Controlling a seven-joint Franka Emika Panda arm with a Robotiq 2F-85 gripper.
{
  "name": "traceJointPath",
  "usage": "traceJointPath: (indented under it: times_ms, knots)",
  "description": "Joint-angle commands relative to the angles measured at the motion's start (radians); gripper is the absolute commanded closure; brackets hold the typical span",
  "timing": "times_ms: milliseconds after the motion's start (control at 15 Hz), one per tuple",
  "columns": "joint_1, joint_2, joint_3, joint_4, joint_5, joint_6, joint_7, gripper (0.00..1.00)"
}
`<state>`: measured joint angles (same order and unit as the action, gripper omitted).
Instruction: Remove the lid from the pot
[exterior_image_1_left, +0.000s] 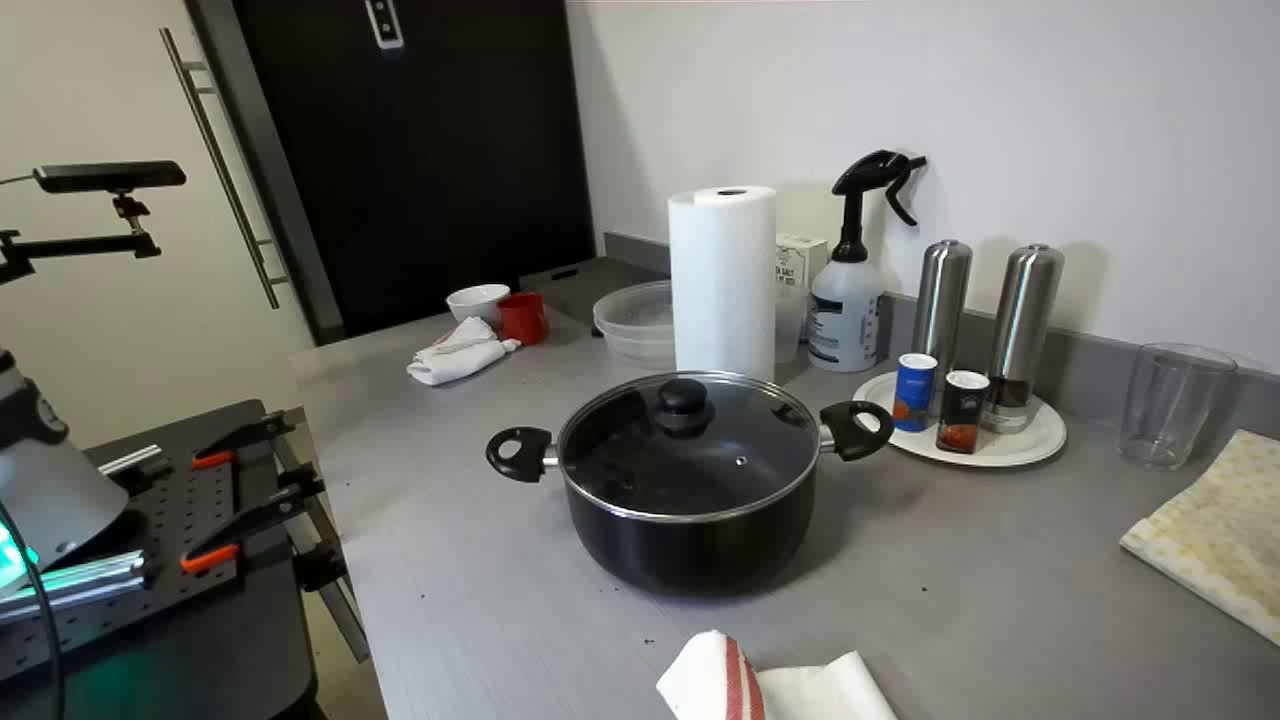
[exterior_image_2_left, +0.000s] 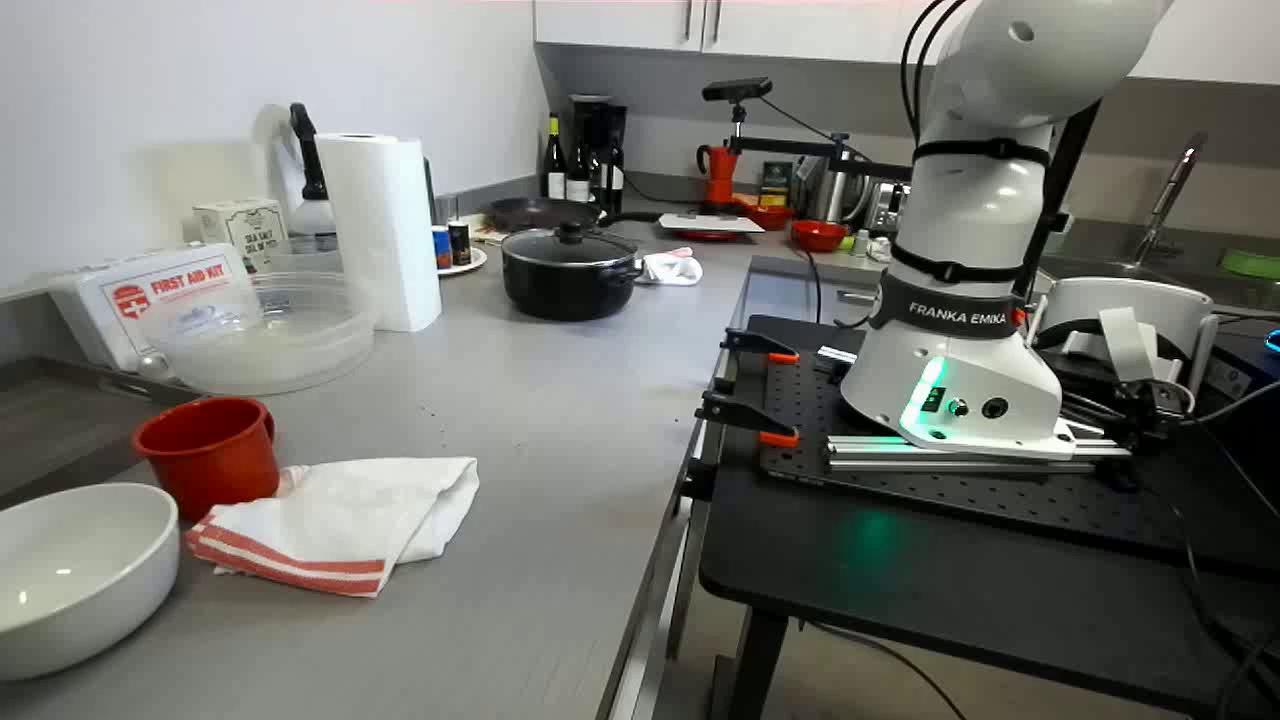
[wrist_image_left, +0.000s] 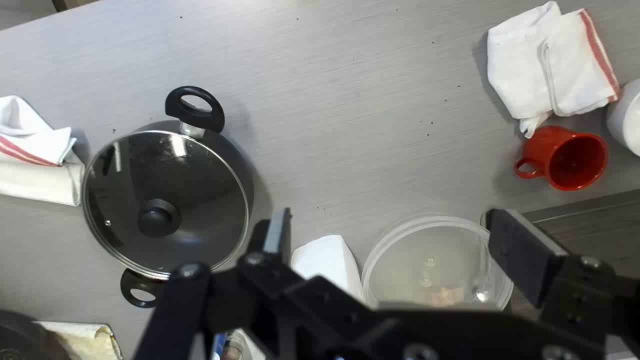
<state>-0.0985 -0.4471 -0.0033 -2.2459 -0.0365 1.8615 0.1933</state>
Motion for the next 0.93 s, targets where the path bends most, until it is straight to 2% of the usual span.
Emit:
traceJointPath:
  times_ms: [0, 533, 867]
  knots:
    - [0.005, 0.001, -0.004, 0.002, -0.002, -0.001, 0.001, 0.00]
    - [0.005, 0.001, -0.004, 0.002, -0.002, -0.001, 0.001, 0.00]
    - [-0.009, 0.103, -0.021, 0.055, -0.005, 0.002, 0.009, 0.00]
